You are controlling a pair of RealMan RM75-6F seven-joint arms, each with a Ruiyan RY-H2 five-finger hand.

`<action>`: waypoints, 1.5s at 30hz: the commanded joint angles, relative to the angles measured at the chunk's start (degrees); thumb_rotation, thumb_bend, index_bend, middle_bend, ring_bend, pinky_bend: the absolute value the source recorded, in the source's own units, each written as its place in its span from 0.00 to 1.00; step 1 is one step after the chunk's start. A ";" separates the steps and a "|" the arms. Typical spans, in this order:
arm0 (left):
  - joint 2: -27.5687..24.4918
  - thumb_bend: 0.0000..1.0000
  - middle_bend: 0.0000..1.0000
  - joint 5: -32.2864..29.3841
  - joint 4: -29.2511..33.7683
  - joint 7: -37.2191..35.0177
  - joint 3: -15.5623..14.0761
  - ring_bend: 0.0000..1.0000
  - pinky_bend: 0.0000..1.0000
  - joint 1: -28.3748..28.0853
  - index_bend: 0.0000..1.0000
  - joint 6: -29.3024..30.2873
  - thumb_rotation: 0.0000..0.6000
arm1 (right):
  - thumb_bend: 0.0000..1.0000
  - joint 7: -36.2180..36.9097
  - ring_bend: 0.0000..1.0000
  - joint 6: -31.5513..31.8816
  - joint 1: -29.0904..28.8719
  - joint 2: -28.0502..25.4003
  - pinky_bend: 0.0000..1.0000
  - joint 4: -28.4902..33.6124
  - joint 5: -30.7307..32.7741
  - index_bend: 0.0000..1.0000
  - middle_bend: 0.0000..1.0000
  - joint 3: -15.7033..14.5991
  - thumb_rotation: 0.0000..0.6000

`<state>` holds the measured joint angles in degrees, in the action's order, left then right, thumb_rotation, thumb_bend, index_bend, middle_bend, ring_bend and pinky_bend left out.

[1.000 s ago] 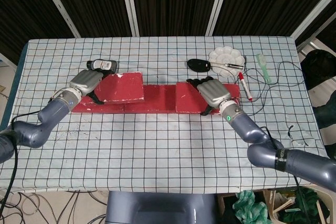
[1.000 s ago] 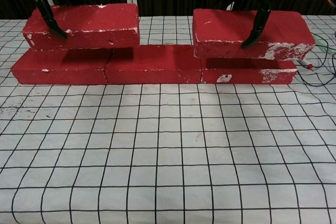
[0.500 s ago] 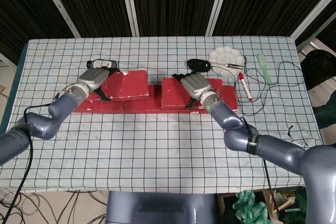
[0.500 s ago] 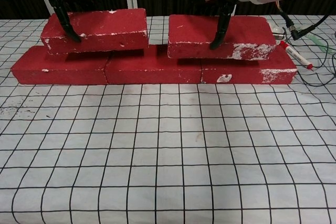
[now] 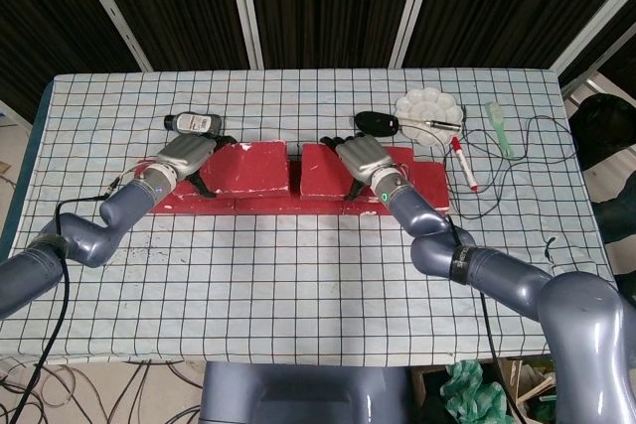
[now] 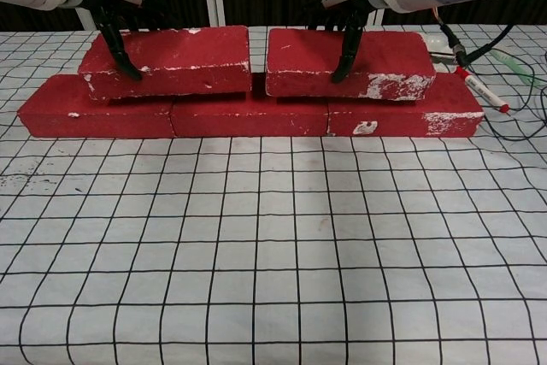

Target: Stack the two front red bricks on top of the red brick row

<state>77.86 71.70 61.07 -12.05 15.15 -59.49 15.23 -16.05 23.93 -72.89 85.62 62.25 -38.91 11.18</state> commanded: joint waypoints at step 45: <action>0.20 0.13 0.18 9.84 -0.89 -12.33 -4.13 0.06 0.18 -2.03 0.14 1.36 1.00 | 0.05 2.77 0.20 2.08 -0.35 0.00 0.14 1.12 -2.32 0.07 0.18 -3.46 1.00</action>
<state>78.09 81.50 60.15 -24.29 11.07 -61.47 16.52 -13.25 25.96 -73.23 85.65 63.34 -41.28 7.77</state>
